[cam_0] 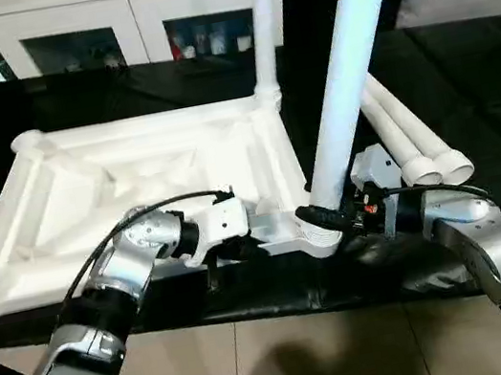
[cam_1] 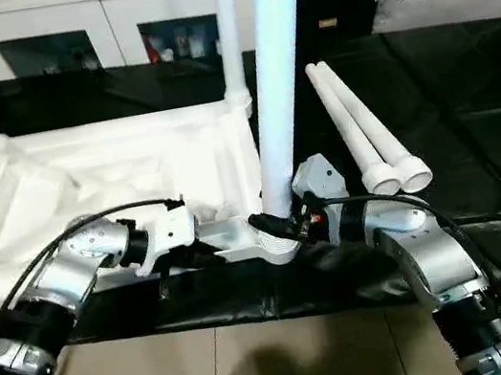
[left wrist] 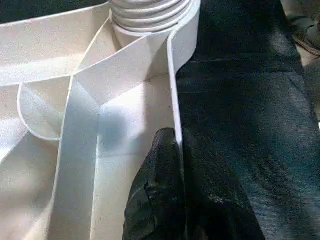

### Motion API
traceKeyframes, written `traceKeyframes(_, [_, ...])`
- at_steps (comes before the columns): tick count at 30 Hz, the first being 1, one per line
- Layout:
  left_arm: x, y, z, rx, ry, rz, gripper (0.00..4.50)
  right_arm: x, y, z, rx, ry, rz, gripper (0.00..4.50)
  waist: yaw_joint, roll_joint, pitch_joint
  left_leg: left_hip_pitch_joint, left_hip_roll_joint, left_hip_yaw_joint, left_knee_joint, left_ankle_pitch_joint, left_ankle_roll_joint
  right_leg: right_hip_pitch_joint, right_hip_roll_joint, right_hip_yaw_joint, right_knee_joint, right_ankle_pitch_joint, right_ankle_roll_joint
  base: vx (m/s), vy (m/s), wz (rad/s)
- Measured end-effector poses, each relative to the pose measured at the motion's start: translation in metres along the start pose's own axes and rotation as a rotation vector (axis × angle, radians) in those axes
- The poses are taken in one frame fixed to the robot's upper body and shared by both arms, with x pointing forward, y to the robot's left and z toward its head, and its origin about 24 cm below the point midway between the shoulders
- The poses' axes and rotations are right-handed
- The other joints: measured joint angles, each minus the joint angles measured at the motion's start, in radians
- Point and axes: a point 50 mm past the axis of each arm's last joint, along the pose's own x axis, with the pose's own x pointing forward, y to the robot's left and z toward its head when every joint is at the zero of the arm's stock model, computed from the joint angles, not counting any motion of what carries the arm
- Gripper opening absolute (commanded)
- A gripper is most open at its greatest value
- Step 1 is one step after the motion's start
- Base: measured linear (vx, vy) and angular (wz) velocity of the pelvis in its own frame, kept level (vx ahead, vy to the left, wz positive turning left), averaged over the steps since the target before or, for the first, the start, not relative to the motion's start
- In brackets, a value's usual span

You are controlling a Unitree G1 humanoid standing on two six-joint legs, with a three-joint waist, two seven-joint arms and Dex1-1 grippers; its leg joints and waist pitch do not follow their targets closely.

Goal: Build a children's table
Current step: Insert table leg to table base, then rotate leg to tighten

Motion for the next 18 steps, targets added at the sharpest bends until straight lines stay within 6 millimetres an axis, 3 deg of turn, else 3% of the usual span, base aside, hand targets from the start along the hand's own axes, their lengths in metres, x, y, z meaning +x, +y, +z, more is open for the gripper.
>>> traceKeyframes(9, [-0.010, 0.006, -0.002, -0.014, 0.012, 0.018, 0.00, 0.009, 0.003, 0.003, 0.015, -0.044, -0.041, 1.88, -0.021, 0.010, 0.015, 0.002, -0.003, 0.000, -0.009, 0.000, 0.000, 0.003, 0.000, 0.000, -0.013, 0.000, 0.000, 0.000, 0.000, 0.00])
traceKeyframes(14, [-0.015, 0.005, 0.000, -0.110, 0.004, 0.141, 0.00, 0.023, 0.000, 0.010, 0.041, -0.089, -0.180, 1.88, -0.037, 0.007, 0.028, -0.002, -0.005, 0.000, -0.018, 0.000, 0.000, -0.006, -0.001, 0.001, -0.014, 0.000, 0.000, 0.000, 0.000, 0.00])
traceKeyframes(18, [0.000, 0.002, 0.013, -0.237, -0.044, 0.294, 0.00, 0.037, -0.018, 0.018, 0.085, -0.100, -0.375, 1.88, -0.051, 0.001, 0.034, -0.005, -0.006, 0.000, -0.019, 0.000, 0.000, -0.013, -0.002, 0.002, -0.014, 0.000, 0.000, 0.000, 0.000, 0.00])
